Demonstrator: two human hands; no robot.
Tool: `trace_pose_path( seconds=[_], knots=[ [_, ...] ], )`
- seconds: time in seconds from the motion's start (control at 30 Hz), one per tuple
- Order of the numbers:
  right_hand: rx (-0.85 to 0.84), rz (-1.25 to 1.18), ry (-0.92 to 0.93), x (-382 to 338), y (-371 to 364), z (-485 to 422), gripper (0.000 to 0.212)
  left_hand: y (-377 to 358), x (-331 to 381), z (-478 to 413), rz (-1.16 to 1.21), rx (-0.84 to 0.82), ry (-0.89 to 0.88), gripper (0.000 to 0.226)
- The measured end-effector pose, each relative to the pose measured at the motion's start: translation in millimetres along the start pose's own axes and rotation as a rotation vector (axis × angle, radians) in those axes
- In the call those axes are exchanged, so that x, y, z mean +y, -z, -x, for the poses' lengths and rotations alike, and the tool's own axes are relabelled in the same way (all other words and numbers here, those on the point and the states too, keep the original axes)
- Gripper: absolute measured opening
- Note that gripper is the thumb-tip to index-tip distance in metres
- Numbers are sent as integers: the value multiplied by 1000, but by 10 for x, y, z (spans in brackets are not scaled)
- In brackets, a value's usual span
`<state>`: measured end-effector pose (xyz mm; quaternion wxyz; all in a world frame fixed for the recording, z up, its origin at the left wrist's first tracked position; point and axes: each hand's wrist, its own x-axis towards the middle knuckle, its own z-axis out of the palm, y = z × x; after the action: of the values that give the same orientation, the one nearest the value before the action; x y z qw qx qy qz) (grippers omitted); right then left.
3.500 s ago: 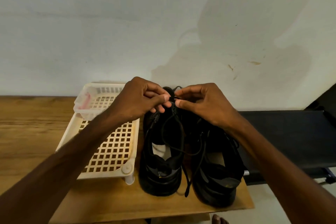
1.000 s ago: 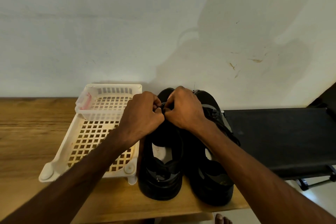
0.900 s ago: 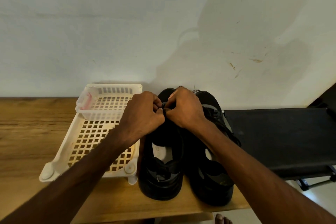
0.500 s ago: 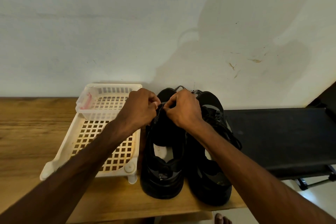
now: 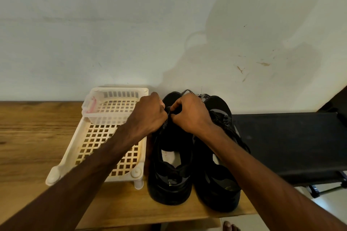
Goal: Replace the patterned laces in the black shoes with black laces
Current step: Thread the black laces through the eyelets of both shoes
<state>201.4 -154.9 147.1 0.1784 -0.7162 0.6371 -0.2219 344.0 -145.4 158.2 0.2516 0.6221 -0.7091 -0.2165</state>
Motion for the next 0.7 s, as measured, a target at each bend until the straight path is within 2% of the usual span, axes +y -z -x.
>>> trace_pose_path(
  seconds=[0.07,0.2,0.33,0.4,0.53,0.57,0.6,0.63,0.7],
  knots=[
    [15,32,10,-13,-11,8,16,10,-35,-29,-13,27,-17,4],
    [16,73,14,-25,0,0,16,46,-93,-58,56,69,-14,12],
    [8,85,21,-18,-10,-15,15,202,-50,-75,101,255,-101,10],
    [13,76,24,-1,-16,-17,14,370,14,-108,334,328,-60,12],
    [37,71,33,9,-35,-16,8,755,-28,-183,1259,406,100,18],
    [35,81,40,4,-34,-16,7,808,-84,-186,1401,398,135,18],
    [32,95,45,2,-31,-16,7,831,-126,-179,1413,372,168,19],
    [30,110,50,-1,-18,-13,6,809,-175,-186,1298,337,192,19],
    [41,140,62,-13,32,-3,6,679,-241,-180,790,255,104,10]
  ],
)
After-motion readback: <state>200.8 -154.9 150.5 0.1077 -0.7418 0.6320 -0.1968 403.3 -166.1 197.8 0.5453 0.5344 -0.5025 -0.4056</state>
